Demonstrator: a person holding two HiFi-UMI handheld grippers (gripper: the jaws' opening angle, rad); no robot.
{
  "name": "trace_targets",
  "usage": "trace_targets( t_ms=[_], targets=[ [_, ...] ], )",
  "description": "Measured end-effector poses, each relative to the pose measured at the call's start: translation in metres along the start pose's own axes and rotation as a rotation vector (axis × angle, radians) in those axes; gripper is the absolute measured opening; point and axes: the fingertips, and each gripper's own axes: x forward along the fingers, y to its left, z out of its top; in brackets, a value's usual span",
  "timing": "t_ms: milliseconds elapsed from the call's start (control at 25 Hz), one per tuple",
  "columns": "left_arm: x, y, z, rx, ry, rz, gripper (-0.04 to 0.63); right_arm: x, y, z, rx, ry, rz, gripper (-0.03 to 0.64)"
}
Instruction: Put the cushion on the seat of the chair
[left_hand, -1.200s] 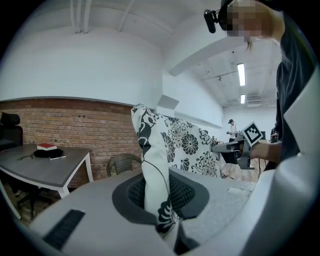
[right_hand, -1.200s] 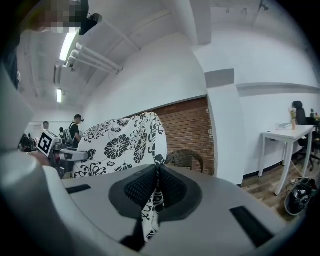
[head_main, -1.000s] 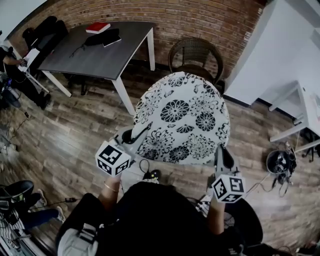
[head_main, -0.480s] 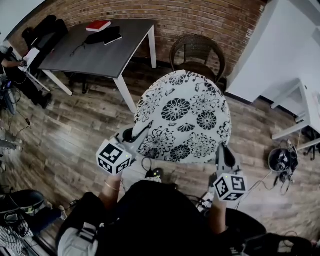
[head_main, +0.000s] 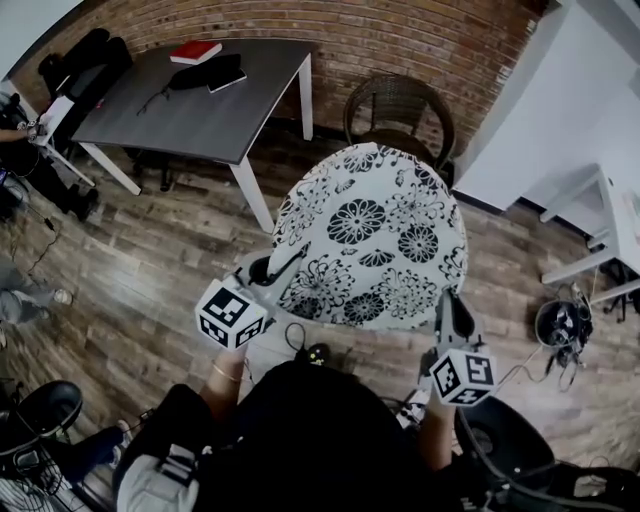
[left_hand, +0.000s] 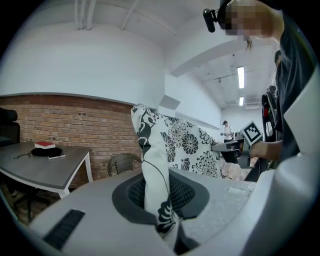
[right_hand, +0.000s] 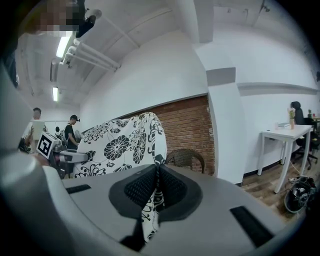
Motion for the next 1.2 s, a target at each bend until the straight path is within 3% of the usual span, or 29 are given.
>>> trace_targets(
  t_ms=[720,1200],
  targets=[
    [0.005,0.002,-0.007,-0.012,-0.002,-0.049,0.025,-0.007,0.010,0.002,0.015,-0.008,-0.036,0.011],
    [0.000,-0.005,0.000,-0.010,0.020,0.023,0.025,0.005,-0.003,0.002,0.035,-0.007,0.033,0.011]
  ],
)
